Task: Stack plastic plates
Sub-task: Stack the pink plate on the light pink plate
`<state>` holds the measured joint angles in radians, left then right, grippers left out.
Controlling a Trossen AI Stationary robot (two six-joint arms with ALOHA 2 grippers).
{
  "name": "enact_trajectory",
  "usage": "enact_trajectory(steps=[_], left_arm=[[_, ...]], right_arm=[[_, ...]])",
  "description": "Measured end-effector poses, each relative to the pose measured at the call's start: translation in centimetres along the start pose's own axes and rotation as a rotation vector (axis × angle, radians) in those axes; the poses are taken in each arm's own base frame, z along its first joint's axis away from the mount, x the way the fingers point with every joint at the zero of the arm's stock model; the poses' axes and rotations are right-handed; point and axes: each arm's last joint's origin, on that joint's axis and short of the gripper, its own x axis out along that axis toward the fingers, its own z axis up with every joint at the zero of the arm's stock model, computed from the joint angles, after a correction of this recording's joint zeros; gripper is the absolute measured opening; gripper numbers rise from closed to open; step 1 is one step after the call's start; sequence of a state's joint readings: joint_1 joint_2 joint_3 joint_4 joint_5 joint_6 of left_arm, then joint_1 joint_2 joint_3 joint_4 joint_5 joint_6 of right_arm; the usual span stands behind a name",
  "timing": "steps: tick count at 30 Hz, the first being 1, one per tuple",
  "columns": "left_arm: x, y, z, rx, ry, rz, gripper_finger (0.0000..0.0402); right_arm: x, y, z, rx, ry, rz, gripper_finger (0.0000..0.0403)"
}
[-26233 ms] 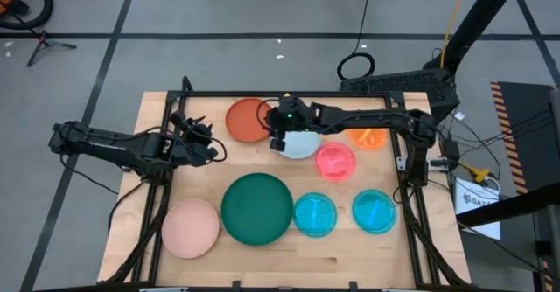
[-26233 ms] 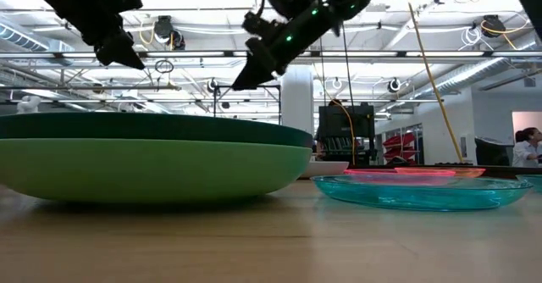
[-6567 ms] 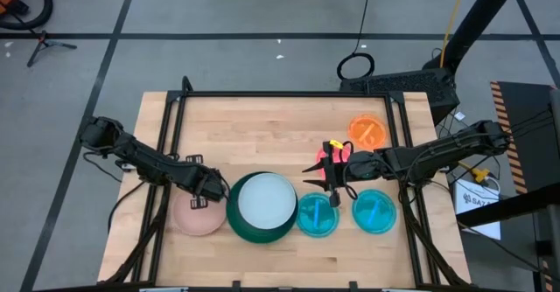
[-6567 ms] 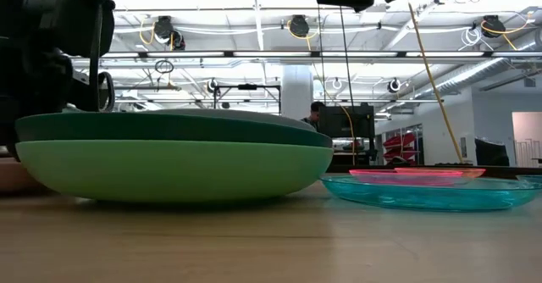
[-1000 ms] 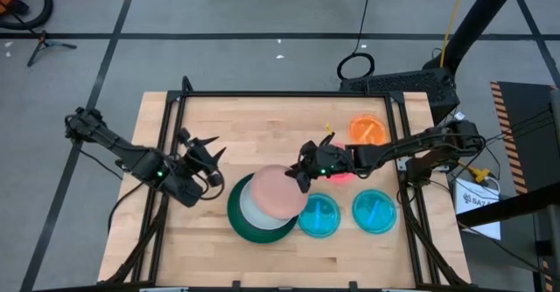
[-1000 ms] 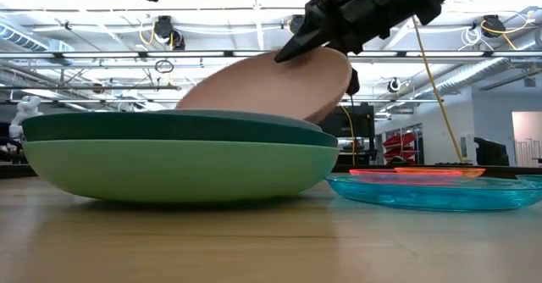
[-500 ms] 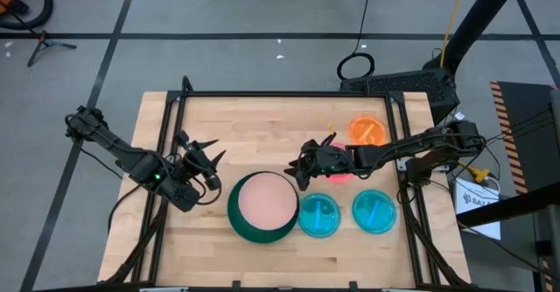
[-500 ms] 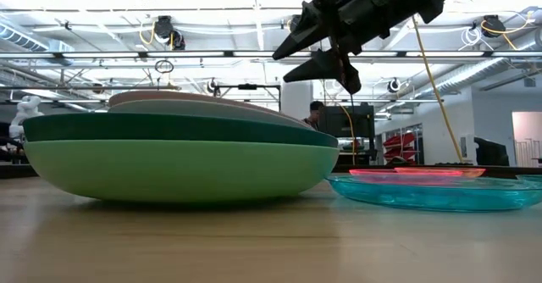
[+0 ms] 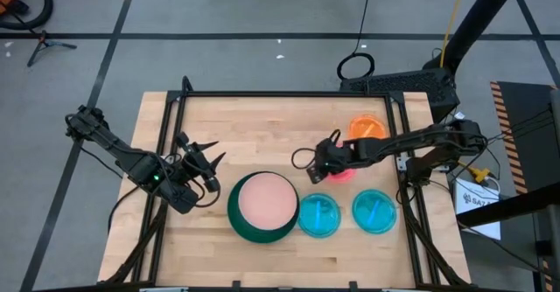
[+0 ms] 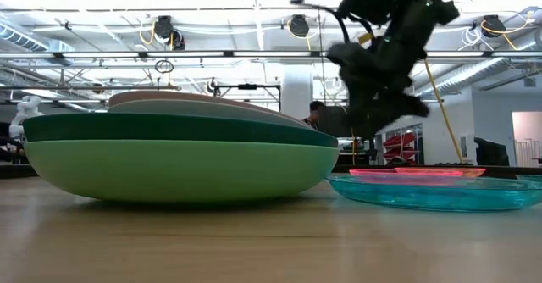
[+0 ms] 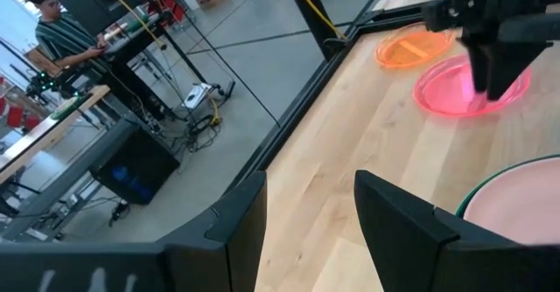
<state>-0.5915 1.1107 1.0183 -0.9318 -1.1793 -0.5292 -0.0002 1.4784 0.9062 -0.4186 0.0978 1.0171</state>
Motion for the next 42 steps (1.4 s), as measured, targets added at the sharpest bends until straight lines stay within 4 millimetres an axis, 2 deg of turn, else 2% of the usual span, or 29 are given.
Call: enact_trajectory(steps=[5, 9, 12, 19, 26, 37, 42], left_arm=[[0.0, 0.0, 0.0, 0.027, 0.001, 0.002, 0.0179], [0.0, 0.1, 0.0, 0.036, -0.012, 0.026, 0.0179], [0.0, 0.1, 0.1, 0.037, -0.014, 0.03, 0.0179], [0.3, 0.2, 0.1, 0.041, -0.01, 0.048, 0.0179], [0.3, 0.2, 0.1, 0.033, -0.009, 0.045, 0.0179], [0.3, 0.2, 0.1, 0.045, -0.008, 0.044, 0.0179], [0.3, 0.2, 0.1, 0.045, -0.006, 0.04, 0.0179]], right_arm=[[-2.5, -0.2, 0.2, -0.009, 0.126, -0.224, 0.0155], [-3.6, 0.6, 0.8, -0.037, 0.14, -0.242, 0.0154], [-2.6, 0.9, 0.8, -0.057, 0.145, -0.244, 0.0154], [1.1, 1.2, 0.7, -0.121, 0.158, -0.289, 0.0154], [4.1, 0.7, 0.1, -0.158, 0.217, -0.363, 0.0154], [5.3, 0.5, -0.1, -0.174, 0.223, -0.397, 0.0154], [5.3, 0.6, -0.1, -0.176, 0.212, -0.398, 0.0134]])
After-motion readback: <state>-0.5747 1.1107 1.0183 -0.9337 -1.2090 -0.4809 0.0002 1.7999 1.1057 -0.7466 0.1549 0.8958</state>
